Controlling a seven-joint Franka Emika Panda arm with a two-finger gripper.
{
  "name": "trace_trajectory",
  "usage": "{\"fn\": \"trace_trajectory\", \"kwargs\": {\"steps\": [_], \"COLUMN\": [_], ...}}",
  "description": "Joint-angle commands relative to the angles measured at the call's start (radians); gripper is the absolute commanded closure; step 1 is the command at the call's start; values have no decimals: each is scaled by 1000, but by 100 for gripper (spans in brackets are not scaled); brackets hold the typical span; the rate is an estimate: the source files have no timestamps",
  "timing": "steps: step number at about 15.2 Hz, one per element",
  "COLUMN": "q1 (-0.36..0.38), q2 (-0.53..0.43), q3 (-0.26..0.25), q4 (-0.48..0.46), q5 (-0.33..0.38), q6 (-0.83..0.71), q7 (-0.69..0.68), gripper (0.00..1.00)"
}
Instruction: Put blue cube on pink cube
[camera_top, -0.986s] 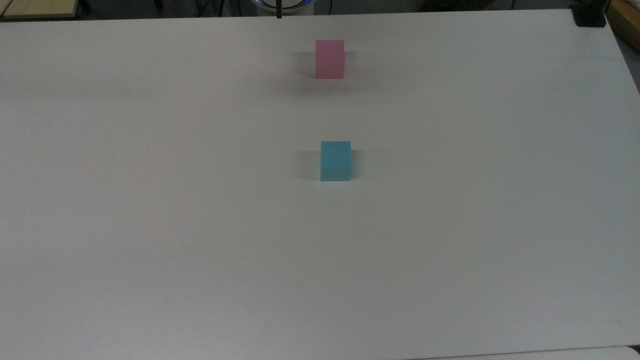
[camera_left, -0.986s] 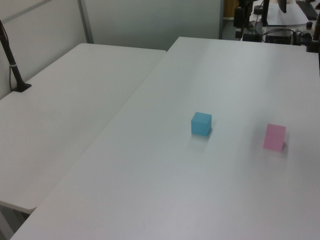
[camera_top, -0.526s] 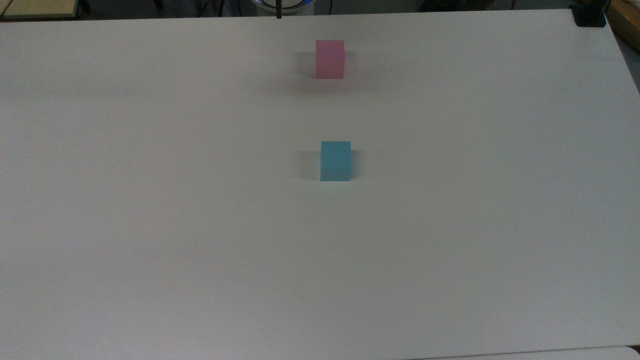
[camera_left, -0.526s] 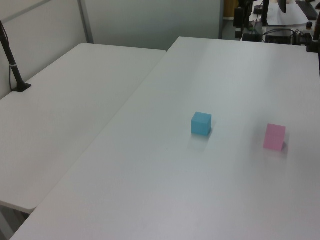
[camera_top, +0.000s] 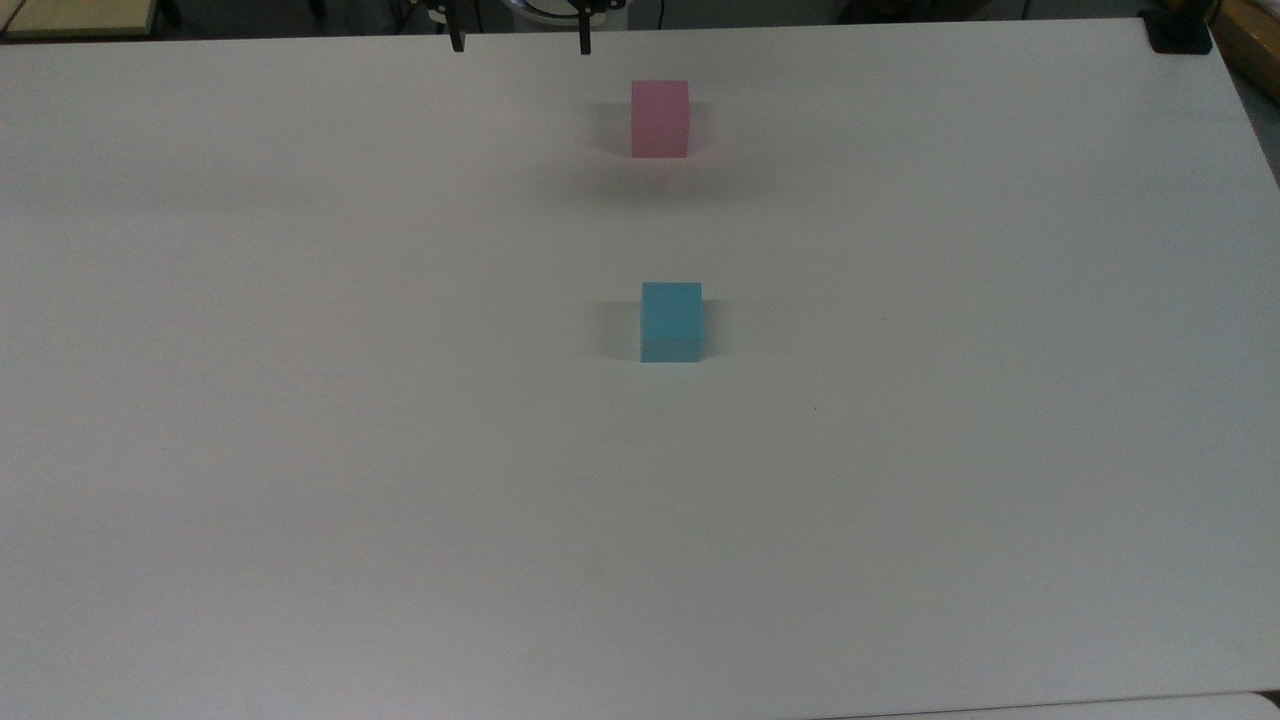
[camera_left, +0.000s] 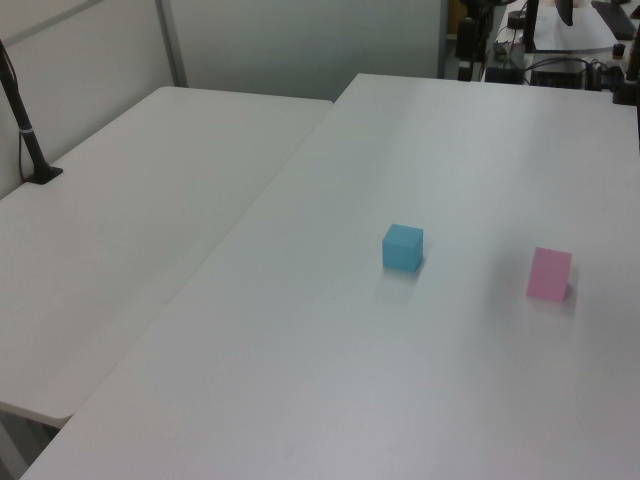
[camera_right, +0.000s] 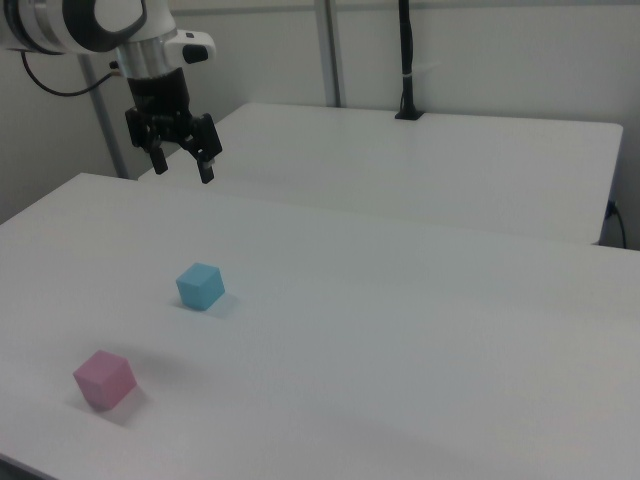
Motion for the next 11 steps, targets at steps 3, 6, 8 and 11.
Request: {"fn": "trace_trajectory", "kwargs": {"steps": [3,6,8,11], "q1": [67,98,99,135], "q2": [107,179,209,240], "q3": [-1,-1,-1,3], "q4": [62,88,81,41], "q5": [10,6,4,-1], "q6": [23,92,137,210], "q7": [8,61,77,79], "gripper": [0,0,0,0]}}
